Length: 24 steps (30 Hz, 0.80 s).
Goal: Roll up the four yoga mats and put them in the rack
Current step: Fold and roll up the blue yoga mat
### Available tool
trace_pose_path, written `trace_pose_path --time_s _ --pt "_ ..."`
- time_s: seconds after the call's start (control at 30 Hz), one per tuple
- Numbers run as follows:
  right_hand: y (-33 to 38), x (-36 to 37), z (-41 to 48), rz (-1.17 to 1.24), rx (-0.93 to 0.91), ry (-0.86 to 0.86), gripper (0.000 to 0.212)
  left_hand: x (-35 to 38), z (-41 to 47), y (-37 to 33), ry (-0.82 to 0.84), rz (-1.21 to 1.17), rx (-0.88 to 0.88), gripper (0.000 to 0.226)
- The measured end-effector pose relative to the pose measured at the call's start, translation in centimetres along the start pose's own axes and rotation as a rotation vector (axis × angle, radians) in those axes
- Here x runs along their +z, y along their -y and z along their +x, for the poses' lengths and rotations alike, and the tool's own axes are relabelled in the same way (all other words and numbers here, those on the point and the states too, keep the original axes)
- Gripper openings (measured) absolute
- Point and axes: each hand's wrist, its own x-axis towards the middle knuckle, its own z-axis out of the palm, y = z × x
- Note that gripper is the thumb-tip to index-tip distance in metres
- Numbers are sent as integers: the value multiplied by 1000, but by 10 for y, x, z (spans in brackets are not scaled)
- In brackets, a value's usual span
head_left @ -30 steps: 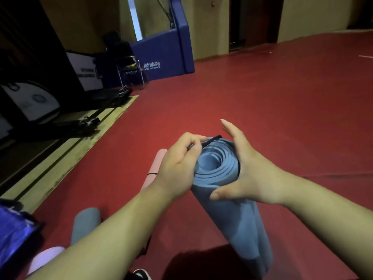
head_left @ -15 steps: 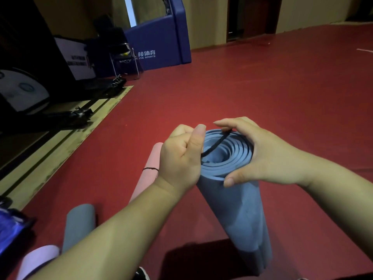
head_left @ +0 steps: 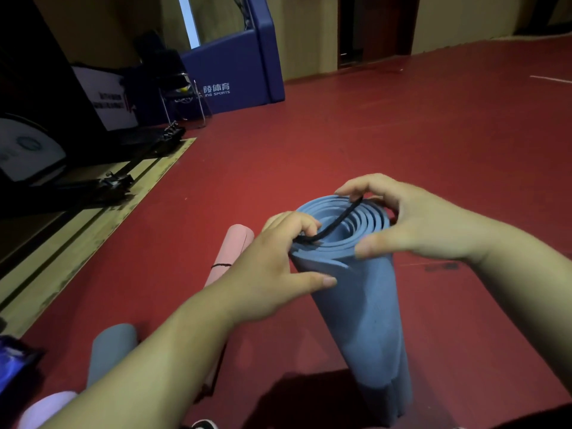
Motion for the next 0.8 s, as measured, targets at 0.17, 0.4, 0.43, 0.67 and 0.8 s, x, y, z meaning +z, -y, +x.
trace_pose_path --time_s 0.17,0.4,0.43,0.67,0.8 --pt "0 -10 9 53 -36 -90 27 -5 4 -2 13 -67 15 46" --pt "14 -10 19 -91 -60 10 42 -18 7 -2 75 19 -21 42" --pt "15 -10 20 -102 -63 23 41 -18 7 -3 77 22 -19 42" --pt "8 -16 20 82 -64 -112 27 -18 11 2 27 70 -45 41" --pt "-15 -3 15 196 11 -259 19 -15 13 14 -73 57 -62 37"
